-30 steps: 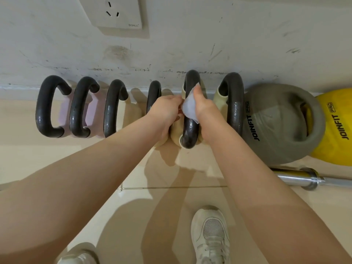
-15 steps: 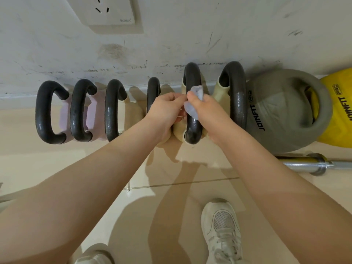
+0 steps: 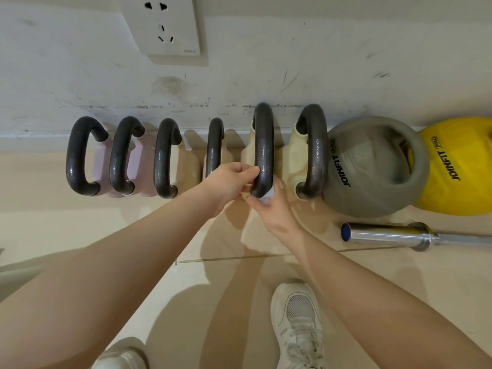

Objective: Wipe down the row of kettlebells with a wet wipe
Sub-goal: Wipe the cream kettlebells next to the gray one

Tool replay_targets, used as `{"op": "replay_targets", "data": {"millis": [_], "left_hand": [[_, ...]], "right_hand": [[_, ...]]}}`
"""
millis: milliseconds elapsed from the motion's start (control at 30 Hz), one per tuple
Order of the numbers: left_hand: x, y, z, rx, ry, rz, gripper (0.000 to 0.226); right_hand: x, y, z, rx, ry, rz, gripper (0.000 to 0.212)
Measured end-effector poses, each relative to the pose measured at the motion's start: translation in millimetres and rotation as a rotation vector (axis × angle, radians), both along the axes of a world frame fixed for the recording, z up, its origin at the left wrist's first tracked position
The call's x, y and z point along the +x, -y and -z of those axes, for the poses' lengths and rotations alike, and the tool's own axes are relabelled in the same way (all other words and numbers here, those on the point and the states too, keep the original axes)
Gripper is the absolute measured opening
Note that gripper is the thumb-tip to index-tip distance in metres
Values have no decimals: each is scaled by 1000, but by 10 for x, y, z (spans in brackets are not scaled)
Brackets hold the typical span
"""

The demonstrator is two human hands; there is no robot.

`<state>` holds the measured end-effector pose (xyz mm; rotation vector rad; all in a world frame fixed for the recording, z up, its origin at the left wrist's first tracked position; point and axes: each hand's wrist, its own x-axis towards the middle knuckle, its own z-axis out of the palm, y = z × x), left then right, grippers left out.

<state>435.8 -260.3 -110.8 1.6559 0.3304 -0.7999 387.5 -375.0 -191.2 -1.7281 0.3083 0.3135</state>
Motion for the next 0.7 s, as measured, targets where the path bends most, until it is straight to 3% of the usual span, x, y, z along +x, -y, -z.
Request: {"op": "replay_targets", "data": {"millis": [133, 333, 500, 600, 700], "left_hand": [[-56, -16, -8, 4, 9, -3, 21], [2, 2, -75, 42, -82, -23, 35], [20, 4, -119, 42, -101, -38, 43], [36, -21, -104, 15, -142, -72, 51], [145, -73, -119, -128, -237, -160, 56]], "right_hand": [[78, -78, -303, 107, 54, 39, 31], [-12, -113, -224, 27, 161, -11, 38], [-25, -140, -252, 90, 174, -35, 66], [108, 4, -303, -155, 176, -135, 72], [288, 117, -396, -605, 402, -285, 66]]}}
